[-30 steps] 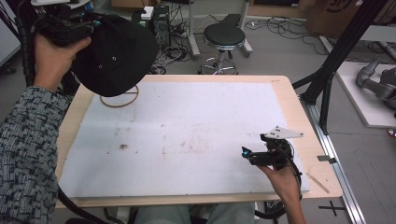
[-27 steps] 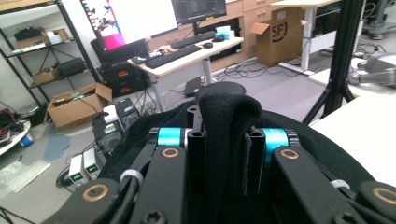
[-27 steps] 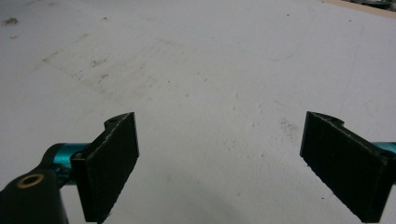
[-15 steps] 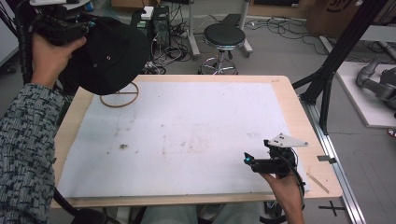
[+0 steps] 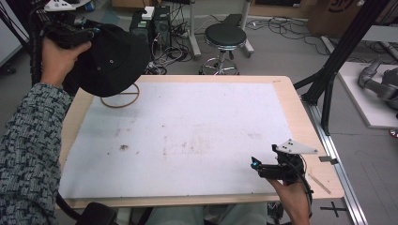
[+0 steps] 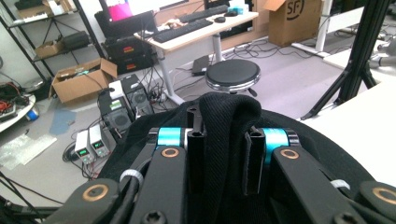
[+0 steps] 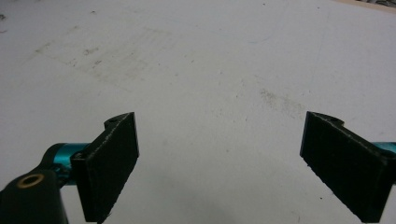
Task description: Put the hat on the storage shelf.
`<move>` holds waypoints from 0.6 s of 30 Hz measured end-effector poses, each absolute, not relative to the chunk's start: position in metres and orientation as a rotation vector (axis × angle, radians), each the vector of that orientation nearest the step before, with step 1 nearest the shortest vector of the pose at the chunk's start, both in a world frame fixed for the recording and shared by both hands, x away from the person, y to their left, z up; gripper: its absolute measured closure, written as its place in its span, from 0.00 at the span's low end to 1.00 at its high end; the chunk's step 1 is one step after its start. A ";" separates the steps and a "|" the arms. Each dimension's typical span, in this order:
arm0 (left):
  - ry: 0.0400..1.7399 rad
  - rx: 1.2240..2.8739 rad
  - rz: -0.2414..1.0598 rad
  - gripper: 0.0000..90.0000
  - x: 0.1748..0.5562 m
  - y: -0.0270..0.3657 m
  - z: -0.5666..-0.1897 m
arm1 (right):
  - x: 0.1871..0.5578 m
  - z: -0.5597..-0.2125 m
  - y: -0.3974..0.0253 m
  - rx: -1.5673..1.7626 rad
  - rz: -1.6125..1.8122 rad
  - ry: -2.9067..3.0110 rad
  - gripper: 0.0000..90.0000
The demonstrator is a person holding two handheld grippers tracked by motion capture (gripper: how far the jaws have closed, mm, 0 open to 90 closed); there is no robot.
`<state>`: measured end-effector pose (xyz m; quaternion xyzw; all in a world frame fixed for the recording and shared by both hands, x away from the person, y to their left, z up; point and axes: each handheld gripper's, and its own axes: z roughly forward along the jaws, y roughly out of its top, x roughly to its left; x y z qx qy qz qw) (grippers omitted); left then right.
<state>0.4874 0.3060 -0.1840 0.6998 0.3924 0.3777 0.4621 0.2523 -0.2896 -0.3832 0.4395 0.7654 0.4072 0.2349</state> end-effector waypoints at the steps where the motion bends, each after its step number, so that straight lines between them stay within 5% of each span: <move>1: 0.972 1.720 0.925 0.86 0.489 0.307 -0.186 | 0.252 -0.383 -0.289 1.212 1.116 2.102 0.13; 18: 0.996 1.739 0.910 0.85 0.502 0.318 -0.211 | 0.250 -0.386 -0.293 1.219 1.101 2.094 0.13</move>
